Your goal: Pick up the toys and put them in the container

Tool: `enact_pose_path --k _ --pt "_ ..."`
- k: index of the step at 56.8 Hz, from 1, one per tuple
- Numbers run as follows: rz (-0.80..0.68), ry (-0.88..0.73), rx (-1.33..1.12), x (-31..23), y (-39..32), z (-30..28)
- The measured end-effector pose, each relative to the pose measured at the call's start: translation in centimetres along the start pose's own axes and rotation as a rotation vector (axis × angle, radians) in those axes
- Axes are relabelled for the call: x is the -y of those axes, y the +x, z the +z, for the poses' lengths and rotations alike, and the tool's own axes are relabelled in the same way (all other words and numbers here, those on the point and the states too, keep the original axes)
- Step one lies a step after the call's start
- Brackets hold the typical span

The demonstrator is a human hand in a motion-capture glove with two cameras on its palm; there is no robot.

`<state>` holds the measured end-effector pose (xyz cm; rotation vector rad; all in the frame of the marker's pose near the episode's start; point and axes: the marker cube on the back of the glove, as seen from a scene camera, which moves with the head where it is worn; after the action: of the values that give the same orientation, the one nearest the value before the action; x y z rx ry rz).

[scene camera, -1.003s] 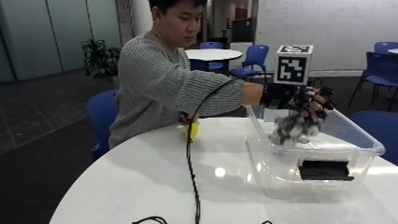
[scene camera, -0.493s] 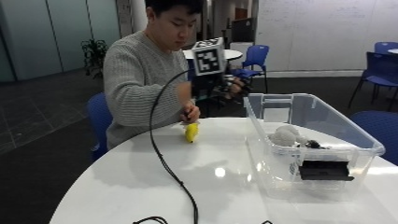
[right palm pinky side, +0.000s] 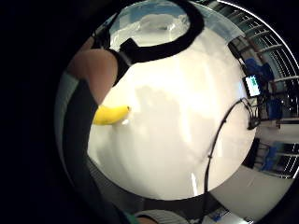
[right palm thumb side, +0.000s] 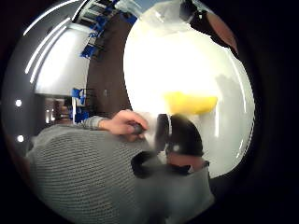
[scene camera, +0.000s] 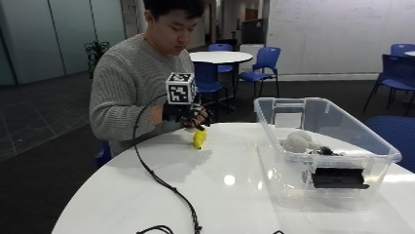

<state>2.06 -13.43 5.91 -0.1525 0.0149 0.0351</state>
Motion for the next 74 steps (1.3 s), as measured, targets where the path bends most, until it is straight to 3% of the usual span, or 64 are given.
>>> enact_pose_path --k 15,31,38,47,52,55,64,70,74 --pt "0.023 -0.129 -0.065 -0.6 0.6 7.2" --pt "0.006 -0.078 -0.106 -0.3 0.3 7.7" --pt "-0.005 0.033 -0.105 1.5 0.8 3.5" --pt "-0.009 0.267 -0.129 6.4 3.1 -10.0" --pt "-0.199 0.345 -0.212 8.0 3.3 -15.7" --pt "-0.130 0.365 -0.153 9.3 2.8 -17.8" --pt "-0.013 0.333 -0.056 13.5 2.8 -18.9" --pt "-0.043 0.310 -0.183 18.6 5.2 -17.7" --pt "0.140 0.299 0.037 24.4 5.2 -17.3"
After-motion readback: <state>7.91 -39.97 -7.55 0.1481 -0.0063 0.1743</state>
